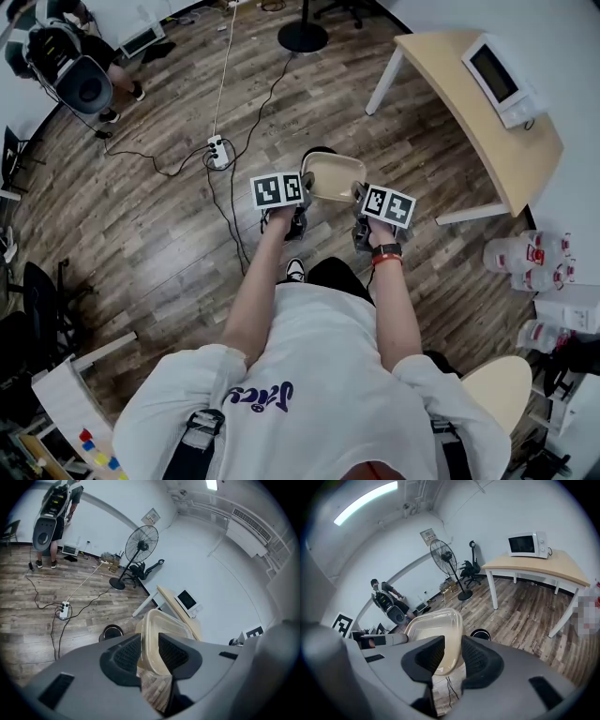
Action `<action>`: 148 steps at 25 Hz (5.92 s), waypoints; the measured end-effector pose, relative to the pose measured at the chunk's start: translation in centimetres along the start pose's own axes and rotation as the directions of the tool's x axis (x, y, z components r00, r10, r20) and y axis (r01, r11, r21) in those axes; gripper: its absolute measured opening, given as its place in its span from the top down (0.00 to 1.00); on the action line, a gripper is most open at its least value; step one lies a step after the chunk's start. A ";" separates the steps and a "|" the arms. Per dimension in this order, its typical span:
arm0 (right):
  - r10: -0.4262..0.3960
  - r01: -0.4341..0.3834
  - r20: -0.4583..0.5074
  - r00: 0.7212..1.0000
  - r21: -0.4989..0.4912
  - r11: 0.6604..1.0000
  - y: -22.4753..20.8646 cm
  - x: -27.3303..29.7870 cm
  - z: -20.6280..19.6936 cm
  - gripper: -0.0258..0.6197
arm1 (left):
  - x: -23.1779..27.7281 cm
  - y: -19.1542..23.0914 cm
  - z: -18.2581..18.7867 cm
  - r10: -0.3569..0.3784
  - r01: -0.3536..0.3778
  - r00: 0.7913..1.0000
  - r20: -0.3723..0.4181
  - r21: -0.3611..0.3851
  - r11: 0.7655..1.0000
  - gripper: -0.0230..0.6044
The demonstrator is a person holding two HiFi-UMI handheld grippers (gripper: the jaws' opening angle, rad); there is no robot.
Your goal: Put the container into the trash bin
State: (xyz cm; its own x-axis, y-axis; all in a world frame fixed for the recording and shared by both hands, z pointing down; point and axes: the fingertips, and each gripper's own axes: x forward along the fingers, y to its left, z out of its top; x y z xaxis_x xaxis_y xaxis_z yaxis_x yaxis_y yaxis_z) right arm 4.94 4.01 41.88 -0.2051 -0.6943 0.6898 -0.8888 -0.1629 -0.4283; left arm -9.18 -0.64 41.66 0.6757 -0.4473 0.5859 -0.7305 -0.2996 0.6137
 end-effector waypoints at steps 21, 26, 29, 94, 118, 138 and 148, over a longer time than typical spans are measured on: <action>0.037 -0.037 -0.144 0.989 0.004 0.999 -6.0 10.9 7.3 0.78 | 11.7 2.1 5.4 0.085 -0.086 0.996 -0.023 -0.079 0.993 0.75; 0.045 -0.041 -0.197 0.979 0.023 0.999 -7.2 13.8 7.5 0.78 | 14.2 3.5 5.7 0.110 -0.115 0.993 -0.049 -0.094 0.989 0.75; 0.047 -0.039 -0.226 0.973 0.038 0.999 -8.0 15.5 6.8 0.78 | 15.5 4.5 5.4 0.134 -0.140 0.989 -0.065 -0.094 0.986 0.75; 0.070 -0.070 -0.536 0.841 0.019 0.997 -23.3 46.1 -1.9 0.77 | 41.2 24.7 -4.0 0.247 -0.318 0.936 -0.251 -0.303 0.898 0.75; 0.094 -0.046 -0.571 0.816 0.097 0.994 -30.5 59.5 -9.9 0.77 | 53.2 35.7 -9.6 0.215 -0.301 0.927 -0.308 -0.265 0.916 0.75; 0.055 -0.005 -0.598 0.800 0.085 0.996 -35.1 67.8 -12.2 0.76 | 60.7 41.1 -12.2 0.211 -0.328 0.909 -0.360 -0.306 0.893 0.75; 0.014 0.006 -0.590 0.807 0.031 1.000 -36.8 71.1 -12.7 0.76 | 64.0 43.2 -13.0 0.224 -0.329 0.903 -0.366 -0.253 0.910 0.75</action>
State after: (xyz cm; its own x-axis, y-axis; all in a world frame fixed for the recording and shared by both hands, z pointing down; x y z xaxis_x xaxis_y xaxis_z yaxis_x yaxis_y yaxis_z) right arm 17.87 -30.49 114.09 -0.4195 -0.1490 0.8955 -0.8770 -0.1881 -0.4421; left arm 3.82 -31.25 112.56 0.4825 -0.1625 0.8607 -0.8618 0.0875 0.4996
